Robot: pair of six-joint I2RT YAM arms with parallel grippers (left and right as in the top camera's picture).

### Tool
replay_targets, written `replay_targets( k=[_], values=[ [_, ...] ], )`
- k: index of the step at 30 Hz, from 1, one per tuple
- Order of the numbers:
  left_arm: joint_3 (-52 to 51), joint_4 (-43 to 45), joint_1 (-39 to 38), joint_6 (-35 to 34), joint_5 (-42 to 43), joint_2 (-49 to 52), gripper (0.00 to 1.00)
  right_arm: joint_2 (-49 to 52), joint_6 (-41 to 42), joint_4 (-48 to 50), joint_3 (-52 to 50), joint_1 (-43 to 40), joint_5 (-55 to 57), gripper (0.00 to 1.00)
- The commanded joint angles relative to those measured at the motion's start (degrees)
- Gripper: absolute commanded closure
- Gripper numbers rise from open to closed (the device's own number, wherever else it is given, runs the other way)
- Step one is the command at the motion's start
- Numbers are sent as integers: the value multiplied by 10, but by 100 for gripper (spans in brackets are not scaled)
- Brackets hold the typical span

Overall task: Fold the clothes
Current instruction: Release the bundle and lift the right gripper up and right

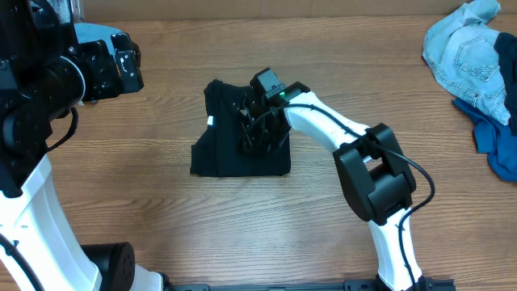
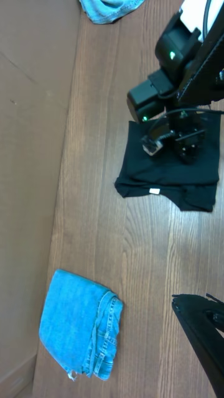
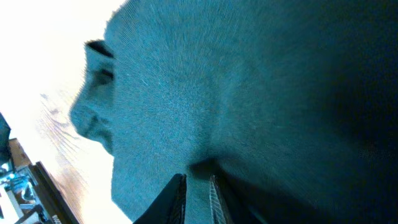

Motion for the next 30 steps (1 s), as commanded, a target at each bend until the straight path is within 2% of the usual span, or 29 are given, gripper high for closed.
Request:
replay_targets(
  k=[1, 10, 22, 29, 30],
  values=[
    [-2, 1, -4, 7, 4, 2, 0, -83, -1, 5, 47, -18, 2, 87],
    [-2, 1, -4, 7, 4, 2, 0, -83, 0, 52, 53, -34, 53, 89],
    [-2, 1, -4, 7, 5, 2, 0, 29, 15, 80, 53, -34, 40, 89],
    [-2, 1, -4, 7, 5, 2, 0, 47, 15, 79, 53, -33, 32, 85],
    [-2, 1, -4, 7, 5, 2, 0, 47, 15, 76, 53, -33, 32, 82]
  ],
)
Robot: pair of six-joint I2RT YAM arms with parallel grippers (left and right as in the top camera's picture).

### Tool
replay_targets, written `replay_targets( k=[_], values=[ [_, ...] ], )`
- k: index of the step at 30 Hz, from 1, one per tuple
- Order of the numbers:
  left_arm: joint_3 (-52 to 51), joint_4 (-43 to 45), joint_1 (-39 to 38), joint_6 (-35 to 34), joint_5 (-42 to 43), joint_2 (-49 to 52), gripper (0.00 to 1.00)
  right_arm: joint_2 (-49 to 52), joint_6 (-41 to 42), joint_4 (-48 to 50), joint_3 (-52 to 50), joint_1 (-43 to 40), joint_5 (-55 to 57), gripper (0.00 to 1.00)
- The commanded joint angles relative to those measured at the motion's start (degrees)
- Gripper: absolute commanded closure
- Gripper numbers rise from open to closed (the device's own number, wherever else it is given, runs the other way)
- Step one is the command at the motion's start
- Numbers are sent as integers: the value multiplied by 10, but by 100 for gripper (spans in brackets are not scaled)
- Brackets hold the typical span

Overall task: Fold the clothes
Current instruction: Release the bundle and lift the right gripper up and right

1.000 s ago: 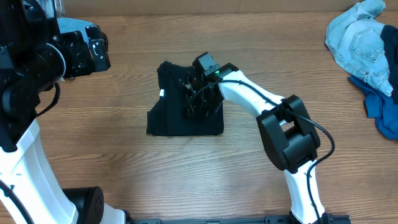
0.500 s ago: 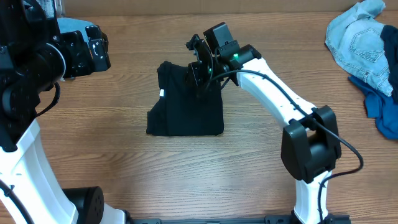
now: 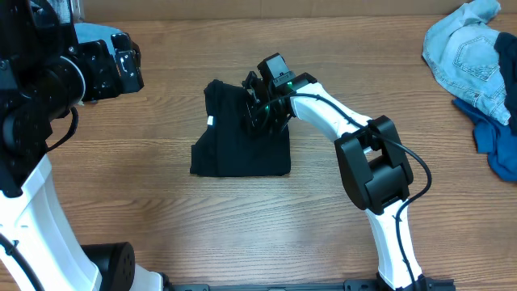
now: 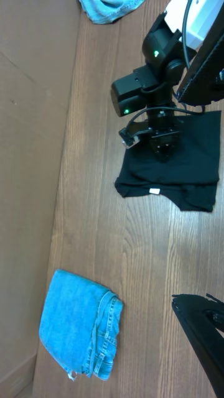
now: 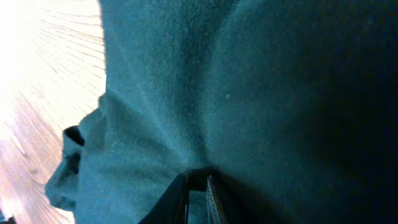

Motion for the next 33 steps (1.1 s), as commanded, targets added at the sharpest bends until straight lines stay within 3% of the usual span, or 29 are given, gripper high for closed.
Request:
replay_targets(
  k=[1, 3, 5, 14, 24, 29, 33],
  values=[
    [-2, 1, -4, 7, 5, 2, 0, -3, 1, -7, 5, 0, -6, 77],
    [-2, 1, -4, 7, 5, 2, 0, -18, 0, -30, 13, -8, -28, 61],
    [-2, 1, -4, 8, 4, 2, 0, -45, 0, -50, 20, -20, -41, 59],
    [-2, 1, -4, 11, 2, 2, 0, -190, 1, -119, 31, -87, -43, 29],
    [-41, 1, -4, 11, 2, 10, 0, -182, -19, -200, 7, -172, -41, 27],
    [-55, 1, -4, 11, 2, 22, 0, -146, -21, -212, -16, -178, -41, 27],
    [-56, 1, -4, 11, 2, 26, 0, -137, -32, -197, -47, -176, -33, 21]
  ],
)
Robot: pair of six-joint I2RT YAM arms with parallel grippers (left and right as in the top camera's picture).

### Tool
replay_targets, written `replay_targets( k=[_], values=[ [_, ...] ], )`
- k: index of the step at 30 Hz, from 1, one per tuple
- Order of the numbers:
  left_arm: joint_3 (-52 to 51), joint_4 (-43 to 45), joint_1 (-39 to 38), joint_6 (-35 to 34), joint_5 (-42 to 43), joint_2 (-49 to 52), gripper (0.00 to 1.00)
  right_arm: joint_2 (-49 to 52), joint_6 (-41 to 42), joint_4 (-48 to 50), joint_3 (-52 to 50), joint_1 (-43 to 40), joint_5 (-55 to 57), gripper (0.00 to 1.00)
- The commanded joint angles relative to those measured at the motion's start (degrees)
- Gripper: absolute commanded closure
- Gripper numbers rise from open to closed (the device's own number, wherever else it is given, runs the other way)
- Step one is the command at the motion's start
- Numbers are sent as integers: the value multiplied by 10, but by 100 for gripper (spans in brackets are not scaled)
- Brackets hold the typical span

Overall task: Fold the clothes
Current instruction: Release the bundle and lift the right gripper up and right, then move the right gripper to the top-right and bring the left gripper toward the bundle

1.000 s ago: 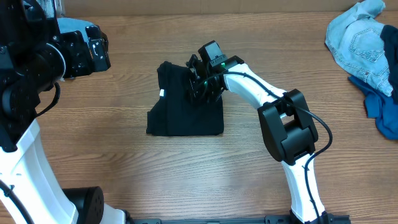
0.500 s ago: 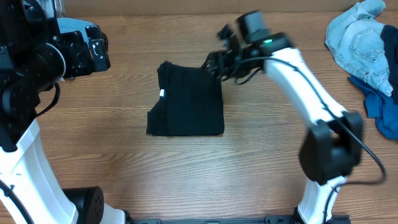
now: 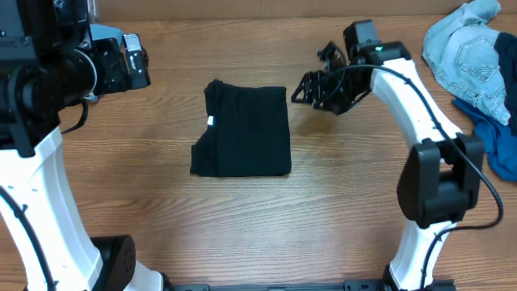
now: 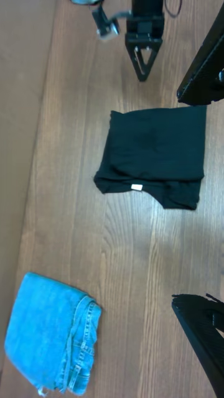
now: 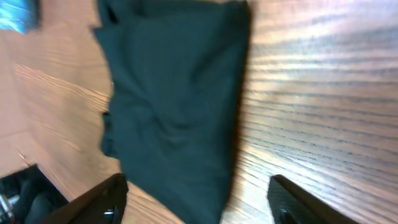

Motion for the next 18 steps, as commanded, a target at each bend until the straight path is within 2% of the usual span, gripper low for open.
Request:
replay_targets(
  k=[1, 10, 18],
  values=[
    [-3, 1, -4, 11, 2, 3, 0, 5, -14, 15, -31, 3, 5, 21],
    [-3, 1, -4, 11, 2, 3, 0, 6, -14, 39, -53, -2, 8, 11],
    [-3, 1, -4, 11, 2, 1, 0, 42, -12, 55, -54, -1, 8, 12]
  ],
)
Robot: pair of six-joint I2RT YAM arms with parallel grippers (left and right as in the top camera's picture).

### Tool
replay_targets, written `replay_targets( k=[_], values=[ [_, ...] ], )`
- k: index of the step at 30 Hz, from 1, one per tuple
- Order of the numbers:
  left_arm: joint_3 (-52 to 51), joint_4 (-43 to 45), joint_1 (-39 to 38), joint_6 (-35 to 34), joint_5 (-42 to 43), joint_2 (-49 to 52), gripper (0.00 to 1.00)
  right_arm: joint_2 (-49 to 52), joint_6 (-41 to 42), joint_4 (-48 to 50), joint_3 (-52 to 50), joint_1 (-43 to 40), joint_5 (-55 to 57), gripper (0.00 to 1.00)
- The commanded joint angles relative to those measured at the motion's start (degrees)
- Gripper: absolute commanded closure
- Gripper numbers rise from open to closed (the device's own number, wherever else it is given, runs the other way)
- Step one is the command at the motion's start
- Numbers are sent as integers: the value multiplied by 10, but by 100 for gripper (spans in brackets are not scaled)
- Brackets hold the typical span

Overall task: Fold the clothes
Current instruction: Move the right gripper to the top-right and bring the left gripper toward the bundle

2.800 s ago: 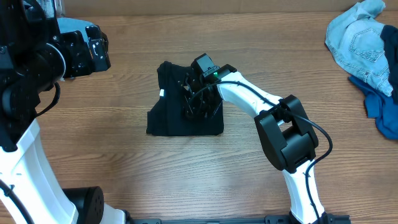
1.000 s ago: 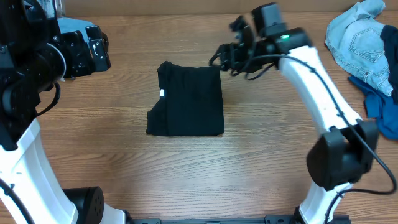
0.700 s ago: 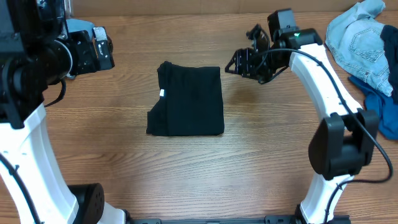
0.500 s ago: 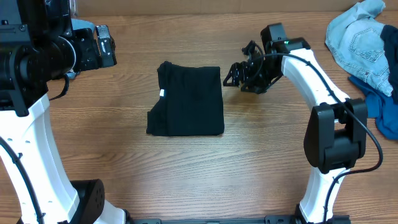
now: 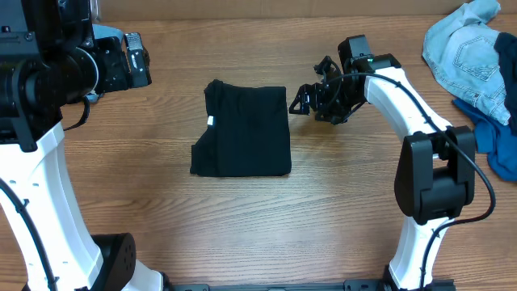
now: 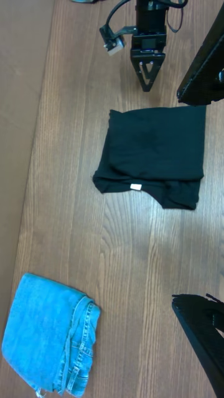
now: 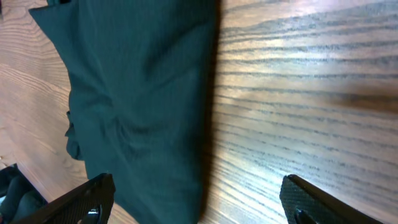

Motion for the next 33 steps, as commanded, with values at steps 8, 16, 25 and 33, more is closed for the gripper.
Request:
replay_targets(
  k=[8, 16, 25, 33],
  values=[
    [-1, 5, -4, 12, 3, -46, 0, 39, -2, 22, -4, -4, -18, 14],
    [-33, 1, -11, 30, 54, -43, 0, 39, -1, 15, -4, -47, -92, 15],
    [-51, 16, -11, 30, 40, -43, 0, 38, -65, -19, -4, -3, -75, 57],
    [-51, 27, -11, 30, 42, -43, 0, 31, -64, 1, 15, 41, -38, 82]
  ],
)
